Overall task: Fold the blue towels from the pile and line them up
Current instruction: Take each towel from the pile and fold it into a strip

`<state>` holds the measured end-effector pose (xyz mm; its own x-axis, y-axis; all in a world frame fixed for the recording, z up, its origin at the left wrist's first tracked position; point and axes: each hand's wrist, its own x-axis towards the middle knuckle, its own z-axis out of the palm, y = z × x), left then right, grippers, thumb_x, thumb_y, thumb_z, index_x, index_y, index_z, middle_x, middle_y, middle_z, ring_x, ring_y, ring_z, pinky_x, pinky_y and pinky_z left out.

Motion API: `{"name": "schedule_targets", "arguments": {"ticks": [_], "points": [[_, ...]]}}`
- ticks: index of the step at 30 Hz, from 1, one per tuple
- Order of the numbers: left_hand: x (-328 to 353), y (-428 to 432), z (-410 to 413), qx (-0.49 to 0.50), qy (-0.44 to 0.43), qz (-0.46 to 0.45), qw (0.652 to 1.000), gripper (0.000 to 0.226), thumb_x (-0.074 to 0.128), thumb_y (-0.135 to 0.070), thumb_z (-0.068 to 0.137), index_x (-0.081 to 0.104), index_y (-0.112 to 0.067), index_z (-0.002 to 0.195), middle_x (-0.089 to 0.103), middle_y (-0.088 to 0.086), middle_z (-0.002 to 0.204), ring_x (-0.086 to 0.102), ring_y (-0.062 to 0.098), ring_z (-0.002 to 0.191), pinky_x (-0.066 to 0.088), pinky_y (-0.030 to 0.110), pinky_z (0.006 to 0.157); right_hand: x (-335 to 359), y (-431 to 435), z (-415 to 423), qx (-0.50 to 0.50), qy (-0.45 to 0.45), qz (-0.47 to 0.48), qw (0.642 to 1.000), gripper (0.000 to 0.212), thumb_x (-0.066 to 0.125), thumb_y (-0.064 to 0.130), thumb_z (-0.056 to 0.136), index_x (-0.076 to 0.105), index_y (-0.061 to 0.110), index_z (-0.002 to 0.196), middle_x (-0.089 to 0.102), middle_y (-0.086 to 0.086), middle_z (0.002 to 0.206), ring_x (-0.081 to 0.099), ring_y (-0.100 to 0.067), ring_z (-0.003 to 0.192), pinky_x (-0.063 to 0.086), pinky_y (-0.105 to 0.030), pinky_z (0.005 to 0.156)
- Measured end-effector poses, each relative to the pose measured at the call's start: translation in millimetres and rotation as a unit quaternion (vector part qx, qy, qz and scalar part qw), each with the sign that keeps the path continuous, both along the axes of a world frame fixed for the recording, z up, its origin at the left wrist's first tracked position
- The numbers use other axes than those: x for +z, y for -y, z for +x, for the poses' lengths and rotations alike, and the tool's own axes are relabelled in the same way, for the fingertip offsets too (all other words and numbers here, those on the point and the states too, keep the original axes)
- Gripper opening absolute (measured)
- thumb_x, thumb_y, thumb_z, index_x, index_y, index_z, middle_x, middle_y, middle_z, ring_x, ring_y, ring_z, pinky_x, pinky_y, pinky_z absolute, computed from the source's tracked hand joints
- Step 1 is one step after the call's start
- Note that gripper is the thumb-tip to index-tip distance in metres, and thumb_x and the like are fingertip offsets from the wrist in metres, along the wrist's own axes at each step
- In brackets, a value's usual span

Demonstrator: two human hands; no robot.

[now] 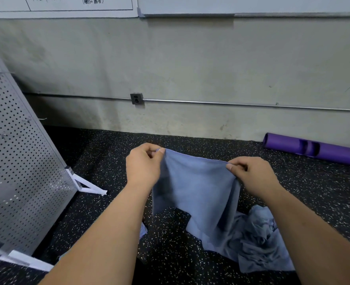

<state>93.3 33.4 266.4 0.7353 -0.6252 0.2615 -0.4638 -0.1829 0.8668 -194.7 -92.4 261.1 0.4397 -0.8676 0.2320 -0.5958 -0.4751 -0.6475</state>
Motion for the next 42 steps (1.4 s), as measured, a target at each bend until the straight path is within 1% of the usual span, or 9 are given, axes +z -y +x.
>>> {"name": "schedule_targets", "arguments": {"ticks": [2,9,13,17,24,31,36,39,42], "points": [[-2.1,0.6,-4.8,-0.056,0.009,0.026,0.998,0.003,0.08,-0.032,0.092,0.077,-0.031,0.092,0.069,-0.01,0.072,0.06,-0.001,0.062,0.046,0.018,0.063,2.4,-4.6,6.1,0.012,0.019,-0.002,1.0,0.009,0.077,0.033,0.095,0.08,0.036,0.087,0.067,0.015,0.063,0.057,-0.003,0.059,0.041,-0.016,0.059],[-5.1,4.9,-39.0,-0.258,0.052,0.072,0.962,0.035,0.082,-0.028,0.092,0.073,-0.038,0.124,0.072,-0.007,0.076,0.063,0.003,0.065,0.052,0.023,0.067,12.9,-28.7,35.4,0.105,0.042,-0.013,0.993,0.008,0.078,0.028,0.096,0.08,0.034,0.092,0.067,0.03,0.069,0.061,0.004,0.068,0.041,-0.009,0.063],[-11.6,10.8,-49.1,-0.307,0.077,0.075,0.945,0.027,0.081,-0.032,0.092,0.077,-0.039,0.118,0.069,-0.007,0.075,0.061,0.006,0.069,0.053,0.029,0.07,10.8,-33.6,43.5,0.149,0.017,-0.007,0.989,0.009,0.076,0.03,0.096,0.081,0.037,0.096,0.074,0.027,0.085,0.067,0.004,0.083,0.044,-0.009,0.071],[-14.6,14.6,-46.8,-0.292,0.099,0.097,0.946,0.001,0.08,-0.036,0.093,0.08,-0.036,0.094,0.066,-0.01,0.072,0.059,0.008,0.067,0.053,0.031,0.068,7.3,-32.0,44.2,0.15,0.004,-0.015,0.989,0.008,0.077,0.032,0.096,0.08,0.039,0.094,0.073,0.027,0.082,0.067,0.003,0.081,0.045,-0.009,0.07],[-9.4,15.3,-38.3,-0.209,0.071,0.082,0.972,0.008,0.078,-0.031,0.094,0.08,-0.033,0.086,0.072,-0.014,0.074,0.065,0.005,0.07,0.056,0.028,0.07,0.0,-13.3,32.9,0.098,-0.039,0.02,0.994,0.007,0.081,0.029,0.093,0.081,0.033,0.087,0.068,0.027,0.067,0.059,0.005,0.061,0.042,-0.008,0.06],[-3.7,9.2,-15.0,-0.04,0.028,0.065,0.997,0.013,0.073,-0.035,0.096,0.078,-0.033,0.084,0.072,-0.017,0.077,0.07,0.008,0.078,0.057,0.03,0.076,1.3,-0.3,14.2,0.02,-0.063,-0.007,0.998,0.013,0.079,0.035,0.093,0.079,0.039,0.081,0.069,0.02,0.065,0.063,0.004,0.069,0.043,-0.018,0.059],[-5.0,3.9,-18.7,-0.107,0.044,0.111,0.987,0.003,0.076,-0.036,0.094,0.076,-0.037,0.097,0.07,-0.014,0.074,0.068,0.008,0.079,0.055,0.028,0.076,2.8,-5.9,14.3,0.03,-0.024,-0.027,0.999,0.012,0.077,0.032,0.095,0.078,0.035,0.083,0.067,0.018,0.063,0.061,-0.004,0.063,0.046,-0.021,0.063],[-4.8,4.6,-29.3,-0.166,0.062,0.1,0.979,0.026,0.079,-0.033,0.093,0.074,-0.04,0.117,0.067,-0.014,0.067,0.064,-0.002,0.071,0.052,0.024,0.074,5.3,-12.5,22.0,0.055,-0.005,-0.04,0.998,0.01,0.077,0.03,0.096,0.078,0.032,0.086,0.066,0.025,0.068,0.06,-0.001,0.065,0.041,-0.011,0.061],[-7.2,8.3,-40.7,-0.231,0.054,0.087,0.968,0.034,0.081,-0.027,0.092,0.074,-0.039,0.123,0.066,-0.015,0.067,0.062,0.001,0.064,0.053,0.025,0.073,6.5,-19.9,32.0,0.087,-0.005,-0.061,0.994,0.007,0.079,0.026,0.093,0.079,0.031,0.088,0.068,0.027,0.073,0.062,0.003,0.073,0.04,-0.006,0.066]]}}
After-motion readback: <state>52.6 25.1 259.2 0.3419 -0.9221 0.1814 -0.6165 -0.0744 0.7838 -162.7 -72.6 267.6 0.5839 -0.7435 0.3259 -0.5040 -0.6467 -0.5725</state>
